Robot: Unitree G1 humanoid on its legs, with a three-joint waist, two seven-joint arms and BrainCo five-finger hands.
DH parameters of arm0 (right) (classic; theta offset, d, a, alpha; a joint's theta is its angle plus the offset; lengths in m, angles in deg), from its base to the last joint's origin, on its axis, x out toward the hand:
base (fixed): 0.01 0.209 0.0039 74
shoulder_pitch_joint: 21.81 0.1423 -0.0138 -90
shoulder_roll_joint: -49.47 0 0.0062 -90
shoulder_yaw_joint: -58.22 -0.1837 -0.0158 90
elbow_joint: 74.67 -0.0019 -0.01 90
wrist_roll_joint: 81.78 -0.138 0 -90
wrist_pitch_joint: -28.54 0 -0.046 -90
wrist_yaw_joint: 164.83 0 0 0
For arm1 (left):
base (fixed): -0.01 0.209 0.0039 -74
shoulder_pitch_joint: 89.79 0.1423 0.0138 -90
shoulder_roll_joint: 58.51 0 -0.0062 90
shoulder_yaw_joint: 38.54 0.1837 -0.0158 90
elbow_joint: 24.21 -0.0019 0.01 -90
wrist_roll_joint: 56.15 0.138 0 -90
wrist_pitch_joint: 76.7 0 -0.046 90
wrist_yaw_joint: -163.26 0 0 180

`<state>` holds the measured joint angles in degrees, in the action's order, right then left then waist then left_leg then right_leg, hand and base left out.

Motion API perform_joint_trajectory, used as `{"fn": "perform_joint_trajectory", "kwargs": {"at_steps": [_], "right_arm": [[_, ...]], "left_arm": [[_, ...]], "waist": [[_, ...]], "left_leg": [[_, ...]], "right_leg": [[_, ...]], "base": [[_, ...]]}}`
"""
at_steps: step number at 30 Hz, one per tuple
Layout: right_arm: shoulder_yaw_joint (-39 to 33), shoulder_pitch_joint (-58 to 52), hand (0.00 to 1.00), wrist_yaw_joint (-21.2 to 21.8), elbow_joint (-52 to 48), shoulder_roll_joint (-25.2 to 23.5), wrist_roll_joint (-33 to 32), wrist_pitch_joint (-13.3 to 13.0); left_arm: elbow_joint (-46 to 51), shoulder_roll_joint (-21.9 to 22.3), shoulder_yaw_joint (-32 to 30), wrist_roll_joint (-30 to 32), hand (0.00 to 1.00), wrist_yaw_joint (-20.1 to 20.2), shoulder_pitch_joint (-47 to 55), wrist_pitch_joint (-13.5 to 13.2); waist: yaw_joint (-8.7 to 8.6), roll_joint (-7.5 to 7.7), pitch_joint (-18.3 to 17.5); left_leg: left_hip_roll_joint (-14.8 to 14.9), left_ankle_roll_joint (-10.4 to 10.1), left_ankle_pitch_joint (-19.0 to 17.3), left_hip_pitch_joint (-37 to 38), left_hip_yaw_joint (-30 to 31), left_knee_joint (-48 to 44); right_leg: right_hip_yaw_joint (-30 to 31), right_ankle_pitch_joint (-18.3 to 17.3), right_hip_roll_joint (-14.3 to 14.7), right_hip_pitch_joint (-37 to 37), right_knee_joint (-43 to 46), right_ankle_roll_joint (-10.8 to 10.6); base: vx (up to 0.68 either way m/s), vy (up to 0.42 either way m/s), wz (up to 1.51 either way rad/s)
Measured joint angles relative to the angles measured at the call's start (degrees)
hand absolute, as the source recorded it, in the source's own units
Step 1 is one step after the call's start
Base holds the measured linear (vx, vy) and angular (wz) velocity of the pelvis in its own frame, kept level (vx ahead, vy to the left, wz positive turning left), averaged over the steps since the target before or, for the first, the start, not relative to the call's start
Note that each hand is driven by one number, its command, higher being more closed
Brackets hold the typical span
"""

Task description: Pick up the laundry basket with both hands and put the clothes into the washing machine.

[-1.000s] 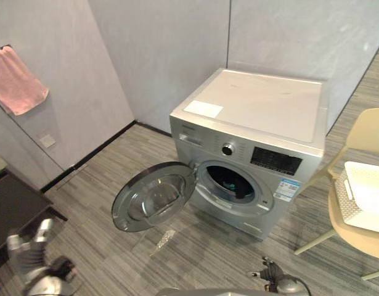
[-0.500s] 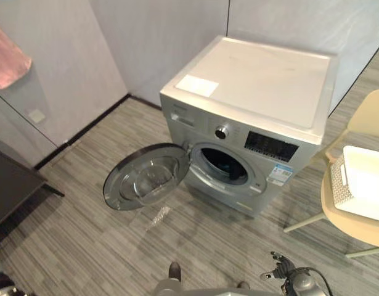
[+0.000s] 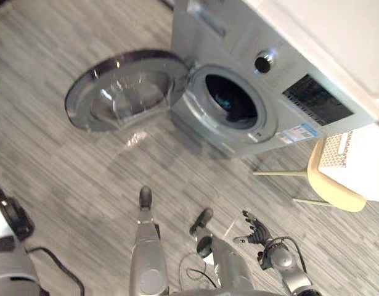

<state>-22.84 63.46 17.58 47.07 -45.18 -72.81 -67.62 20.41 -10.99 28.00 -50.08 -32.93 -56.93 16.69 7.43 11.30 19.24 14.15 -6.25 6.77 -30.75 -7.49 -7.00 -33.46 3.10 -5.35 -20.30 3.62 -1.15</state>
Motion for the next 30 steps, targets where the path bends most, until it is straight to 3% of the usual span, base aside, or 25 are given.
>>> {"fn": "perform_joint_trajectory", "kwargs": {"at_steps": [8, 11, 17, 22, 25, 30], "right_arm": [[-0.1, -0.6, 0.0, -2.3, -5.2, -2.5, -4.3, -1.3], [-0.3, -1.2, 0.0, -2.4, -7.0, -2.4, -5.7, -1.8], [-1.1, -2.4, 0.0, -2.4, -7.9, -3.1, -8.6, -2.5], [-1.9, -3.7, 0.0, -2.2, -8.3, -3.7, -8.6, -2.4], [-1.9, -3.6, 0.0, -2.0, -9.2, -3.7, -8.7, -2.4], [-1.9, -2.1, 0.0, -1.0, -9.5, -3.8, -8.9, -1.9]], "left_arm": [[-0.4, 0.5, 7.0, 1.1, 0.0, 2.5, -8.0, -0.3], [-2.5, 2.5, 9.1, 1.0, 0.0, 3.6, -12.5, -0.3], [-2.4, 4.7, 14.5, -1.6, 0.0, 3.8, -16.7, -1.5], [-0.7, 7.5, 20.9, -10.0, 0.0, 6.4, -16.7, -3.4], [0.8, 7.3, 21.1, -13.0, 0.0, 7.9, -16.9, -6.0], [-6.0, 8.4, 20.0, -12.0, 0.0, 9.2, -21.4, -5.6]], "waist": [[-0.17, 3.08, 3.0], [0.54, 4.06, 3.8], [0.05, 4.15, 4.1], [-0.24, 4.12, 4.9], [0.17, 4.02, 5.9], [0.45, 3.97, 5.9]], "left_leg": [[2.1, 0.3, 0.5, -7.6, 2.5, -4.2], [3.9, -0.1, -1.5, -10.6, 2.9, -7.5], [6.1, -0.3, -4.4, -17.4, 5.3, -14.1], [8.1, -0.2, -7.4, -21.2, 6.1, -20.2], [8.9, 0.0, -8.3, -22.4, 5.8, -22.1], [9.3, 0.5, -8.8, -22.9, 5.5, -23.5]], "right_leg": [[-3.1, 0.5, 2.6, -2.5, -1.7, 0.5], [-3.2, 0.3, 4.0, -3.6, -1.6, 0.7], [-3.5, 0.3, 6.3, -6.4, -1.7, 0.7], [-2.6, -0.3, 7.2, -8.3, 0.2, 0.2], [-1.8, -0.5, 7.3, -9.5, 0.9, 0.3], [-0.9, -0.3, 7.2, -10.1, 1.4, 0.3]], "base": [[0.09, 0.008, 0.1], [0.06, 0.044, -0.1], [0.04, 0.055, -0.11], [0.06, 0.09, -0.21], [0.05, 0.085, -0.23], [0.03, 0.056, -0.1]]}}
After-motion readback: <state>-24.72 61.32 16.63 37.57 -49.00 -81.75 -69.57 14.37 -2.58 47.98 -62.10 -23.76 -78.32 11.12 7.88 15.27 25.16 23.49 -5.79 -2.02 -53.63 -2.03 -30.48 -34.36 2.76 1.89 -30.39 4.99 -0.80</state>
